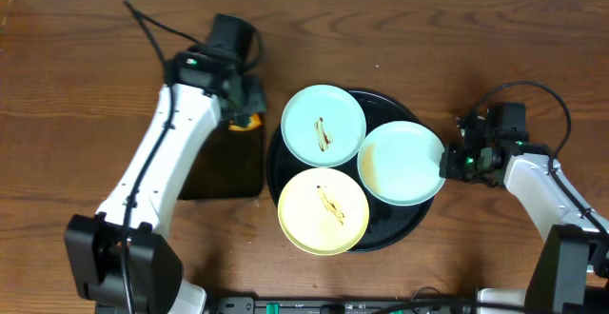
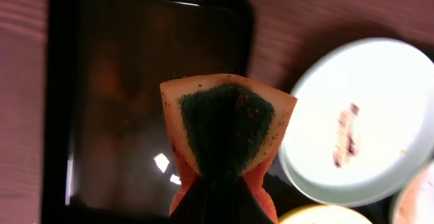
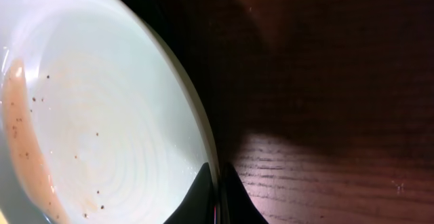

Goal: Clean dirty plates on tray and stack at the side
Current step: 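Grasp the rim of the right light-blue plate with the right gripper, then lift the light-blue plate and place it on the table right of the tray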

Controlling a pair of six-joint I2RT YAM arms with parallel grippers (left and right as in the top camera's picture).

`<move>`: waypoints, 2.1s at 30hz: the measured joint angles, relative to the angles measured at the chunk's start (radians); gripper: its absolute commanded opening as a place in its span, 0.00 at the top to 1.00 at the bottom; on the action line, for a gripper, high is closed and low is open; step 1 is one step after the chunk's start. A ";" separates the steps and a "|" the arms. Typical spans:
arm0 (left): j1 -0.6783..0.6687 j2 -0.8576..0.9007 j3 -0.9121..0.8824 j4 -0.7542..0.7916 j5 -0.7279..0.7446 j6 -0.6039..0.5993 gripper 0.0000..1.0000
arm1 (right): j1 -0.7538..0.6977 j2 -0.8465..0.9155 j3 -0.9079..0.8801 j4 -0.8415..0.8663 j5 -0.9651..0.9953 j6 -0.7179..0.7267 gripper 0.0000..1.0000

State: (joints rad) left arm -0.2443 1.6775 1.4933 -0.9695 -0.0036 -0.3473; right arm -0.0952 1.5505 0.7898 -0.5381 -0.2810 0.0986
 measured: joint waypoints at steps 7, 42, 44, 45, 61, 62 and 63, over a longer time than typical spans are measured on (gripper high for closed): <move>0.097 0.000 0.000 -0.009 0.010 0.000 0.93 | 0.000 -0.045 0.010 -0.039 0.072 0.004 0.99; 0.159 0.000 0.000 -0.015 0.076 0.000 0.93 | 0.735 -0.327 0.062 0.114 1.237 -0.179 0.99; 0.159 0.000 0.000 -0.015 0.076 0.000 0.92 | 0.735 -0.327 0.062 0.134 1.250 -0.199 0.99; 0.159 0.000 0.000 -0.015 0.076 0.000 0.92 | 0.735 -0.327 0.062 0.147 1.257 -0.214 0.99; 0.159 0.000 0.000 -0.015 0.076 0.000 0.92 | 0.751 -0.327 0.062 0.160 1.283 -0.248 0.99; 0.159 0.000 0.000 -0.015 0.076 0.000 0.93 | 0.748 -0.327 0.062 0.159 1.281 -0.239 0.99; 0.159 0.000 0.000 -0.015 0.076 0.000 0.92 | 0.747 -0.327 0.062 0.159 1.279 -0.230 0.99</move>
State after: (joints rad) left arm -0.0856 1.6775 1.4933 -0.9848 0.0723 -0.3477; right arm 0.6521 1.2240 0.8520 -0.3786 0.9977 -0.1318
